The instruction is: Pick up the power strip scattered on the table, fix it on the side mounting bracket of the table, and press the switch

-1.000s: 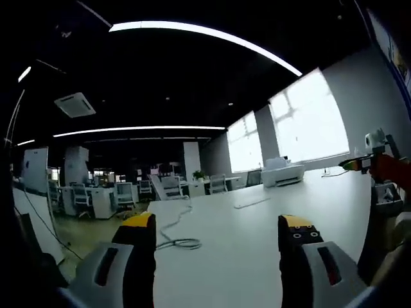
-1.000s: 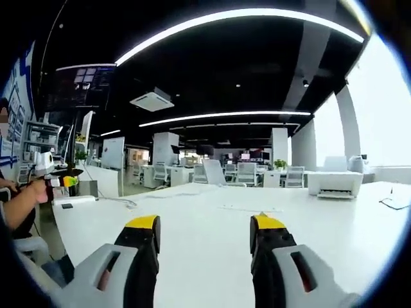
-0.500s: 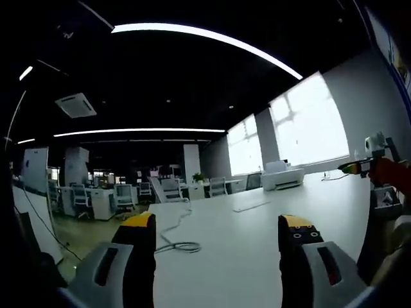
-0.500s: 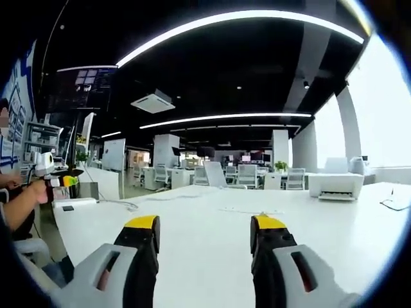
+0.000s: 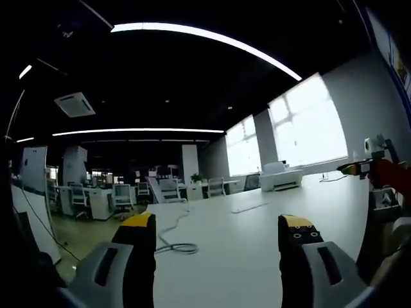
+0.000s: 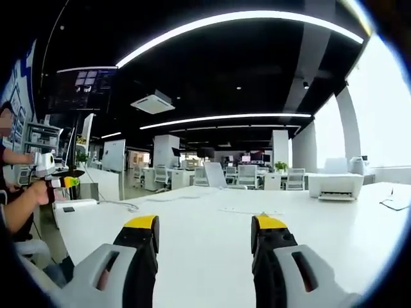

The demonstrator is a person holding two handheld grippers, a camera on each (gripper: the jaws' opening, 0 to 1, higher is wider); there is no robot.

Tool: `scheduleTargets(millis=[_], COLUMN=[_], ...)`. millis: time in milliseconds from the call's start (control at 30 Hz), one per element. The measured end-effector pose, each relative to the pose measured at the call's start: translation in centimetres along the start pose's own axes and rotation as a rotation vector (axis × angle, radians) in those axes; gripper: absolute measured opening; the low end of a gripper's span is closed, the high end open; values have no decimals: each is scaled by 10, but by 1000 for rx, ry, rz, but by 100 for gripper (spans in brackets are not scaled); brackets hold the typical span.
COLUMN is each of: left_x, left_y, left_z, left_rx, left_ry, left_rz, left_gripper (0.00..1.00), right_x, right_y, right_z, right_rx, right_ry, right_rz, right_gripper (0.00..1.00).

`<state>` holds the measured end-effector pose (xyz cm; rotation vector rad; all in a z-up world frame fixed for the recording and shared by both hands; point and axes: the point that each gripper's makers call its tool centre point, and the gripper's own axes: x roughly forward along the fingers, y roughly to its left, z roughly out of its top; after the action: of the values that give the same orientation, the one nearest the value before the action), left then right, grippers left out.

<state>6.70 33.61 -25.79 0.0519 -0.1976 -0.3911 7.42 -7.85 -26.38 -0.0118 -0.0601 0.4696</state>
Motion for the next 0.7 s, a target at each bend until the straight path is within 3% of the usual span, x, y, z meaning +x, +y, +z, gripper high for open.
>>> scheduleTargets(millis=[700], left_x=[1], left_y=[-4], left_z=[15], left_rx=[0], left_ry=[-19], left_rz=[-25], left_gripper=[82], right_x=[-12], right_y=[9], right_z=[18], right_rx=[-3], right_ry=[-15], right_rz=[-9], right_gripper=[54])
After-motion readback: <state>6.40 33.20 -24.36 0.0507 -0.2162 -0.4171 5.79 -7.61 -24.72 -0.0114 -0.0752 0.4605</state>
